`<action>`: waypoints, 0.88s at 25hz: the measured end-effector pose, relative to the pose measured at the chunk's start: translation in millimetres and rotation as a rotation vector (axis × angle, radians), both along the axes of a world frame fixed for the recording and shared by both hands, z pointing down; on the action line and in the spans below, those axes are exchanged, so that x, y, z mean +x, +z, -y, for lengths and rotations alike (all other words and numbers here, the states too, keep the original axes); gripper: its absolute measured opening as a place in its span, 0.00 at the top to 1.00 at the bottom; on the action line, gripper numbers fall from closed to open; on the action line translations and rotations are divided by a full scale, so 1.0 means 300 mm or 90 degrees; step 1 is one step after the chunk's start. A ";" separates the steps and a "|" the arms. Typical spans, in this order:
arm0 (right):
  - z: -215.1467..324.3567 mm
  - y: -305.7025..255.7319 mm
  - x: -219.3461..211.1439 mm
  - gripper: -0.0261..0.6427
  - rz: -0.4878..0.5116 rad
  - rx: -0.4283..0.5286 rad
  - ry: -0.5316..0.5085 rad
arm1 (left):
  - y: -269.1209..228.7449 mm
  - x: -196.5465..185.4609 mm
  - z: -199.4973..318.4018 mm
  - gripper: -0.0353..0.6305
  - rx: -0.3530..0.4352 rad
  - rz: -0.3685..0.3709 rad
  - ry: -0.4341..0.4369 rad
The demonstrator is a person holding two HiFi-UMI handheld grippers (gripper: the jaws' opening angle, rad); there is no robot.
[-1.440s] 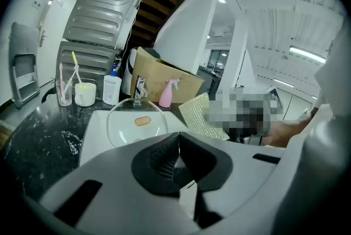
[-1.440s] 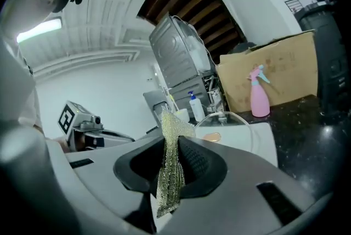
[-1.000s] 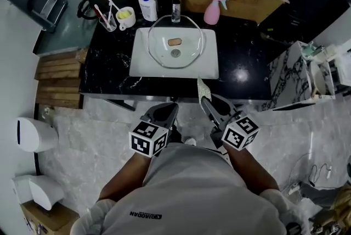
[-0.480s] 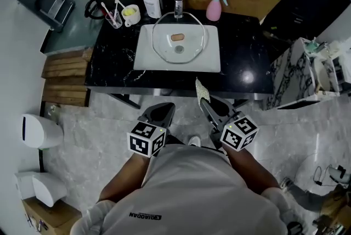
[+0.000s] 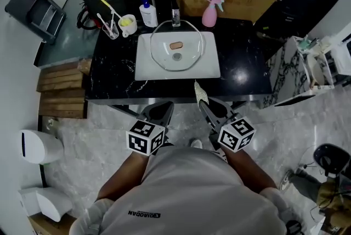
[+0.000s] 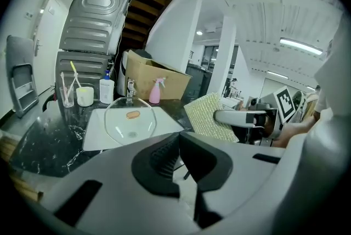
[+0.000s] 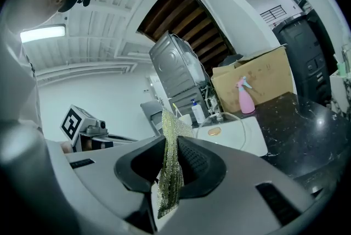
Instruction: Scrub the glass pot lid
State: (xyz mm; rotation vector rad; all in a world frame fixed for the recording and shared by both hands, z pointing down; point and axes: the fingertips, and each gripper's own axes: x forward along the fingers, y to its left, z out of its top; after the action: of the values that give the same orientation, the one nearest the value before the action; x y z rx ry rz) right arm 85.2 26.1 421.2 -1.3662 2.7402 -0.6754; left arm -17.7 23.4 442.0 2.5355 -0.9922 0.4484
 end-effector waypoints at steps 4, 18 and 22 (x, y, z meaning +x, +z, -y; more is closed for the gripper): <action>0.012 0.004 -0.034 0.83 -0.012 0.005 0.013 | 0.008 -0.025 0.019 0.92 0.002 -0.002 0.019; 0.016 0.030 -0.091 0.83 -0.021 -0.019 0.032 | 0.027 -0.086 0.035 0.92 -0.012 -0.011 0.037; 0.013 0.034 -0.100 0.83 -0.022 -0.021 0.030 | 0.024 -0.092 0.026 0.92 -0.010 -0.006 0.044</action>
State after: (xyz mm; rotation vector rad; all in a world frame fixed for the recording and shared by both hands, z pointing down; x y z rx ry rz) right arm 55.2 22.2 431.5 -1.4577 2.7250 -0.7043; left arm -45.4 15.5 449.2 2.5618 -0.8967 0.4607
